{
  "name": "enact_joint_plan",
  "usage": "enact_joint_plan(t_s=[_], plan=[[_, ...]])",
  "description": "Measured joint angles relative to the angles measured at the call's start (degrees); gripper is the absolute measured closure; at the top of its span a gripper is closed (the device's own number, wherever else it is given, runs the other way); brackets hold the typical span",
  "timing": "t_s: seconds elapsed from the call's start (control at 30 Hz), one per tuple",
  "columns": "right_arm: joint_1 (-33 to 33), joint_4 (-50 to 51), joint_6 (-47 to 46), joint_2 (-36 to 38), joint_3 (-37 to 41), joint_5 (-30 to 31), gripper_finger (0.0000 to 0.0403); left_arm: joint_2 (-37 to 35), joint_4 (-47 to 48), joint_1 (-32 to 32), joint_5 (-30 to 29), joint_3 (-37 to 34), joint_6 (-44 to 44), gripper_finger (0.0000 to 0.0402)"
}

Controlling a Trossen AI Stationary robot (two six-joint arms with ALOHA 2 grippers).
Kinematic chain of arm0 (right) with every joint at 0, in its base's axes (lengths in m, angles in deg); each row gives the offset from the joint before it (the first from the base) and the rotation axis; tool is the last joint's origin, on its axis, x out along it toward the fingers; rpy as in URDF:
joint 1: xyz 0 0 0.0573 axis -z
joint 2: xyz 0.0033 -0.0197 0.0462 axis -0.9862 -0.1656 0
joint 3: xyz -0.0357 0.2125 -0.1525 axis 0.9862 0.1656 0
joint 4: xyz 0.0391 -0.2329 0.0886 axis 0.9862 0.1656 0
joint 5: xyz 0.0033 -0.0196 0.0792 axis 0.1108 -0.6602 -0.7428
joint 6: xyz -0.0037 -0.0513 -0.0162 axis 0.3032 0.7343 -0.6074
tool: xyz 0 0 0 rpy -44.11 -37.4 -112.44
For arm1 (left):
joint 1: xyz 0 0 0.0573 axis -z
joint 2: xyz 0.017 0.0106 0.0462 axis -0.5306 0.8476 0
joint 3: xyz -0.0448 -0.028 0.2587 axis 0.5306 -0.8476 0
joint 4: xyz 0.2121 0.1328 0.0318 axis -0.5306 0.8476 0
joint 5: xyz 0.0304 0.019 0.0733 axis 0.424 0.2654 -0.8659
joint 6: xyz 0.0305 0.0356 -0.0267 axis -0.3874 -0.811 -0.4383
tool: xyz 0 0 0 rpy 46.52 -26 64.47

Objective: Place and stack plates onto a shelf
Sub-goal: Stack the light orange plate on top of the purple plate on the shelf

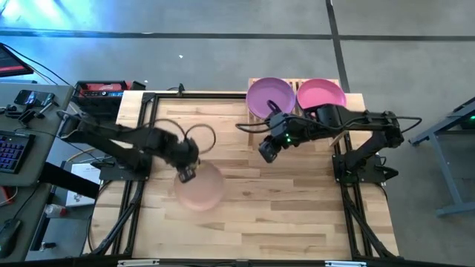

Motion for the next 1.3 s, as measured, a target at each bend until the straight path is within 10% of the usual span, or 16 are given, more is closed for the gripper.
enact_joint_plan(t_s=[0.5, 1.3], plan=[[7.7, -2.2, 6.6, -2.2, 0.0, 8.1, 0.0274, 0.0, -2.1, -20.3, -3.1, 9.9, -18.3, 0.0401], [14.8, -11.7, 15.8, -10.2, 0.0, 5.8, 0.0274, 0.0, -2.8, -34.2, -4.5, 12.0, -26.4, 0.0401]])
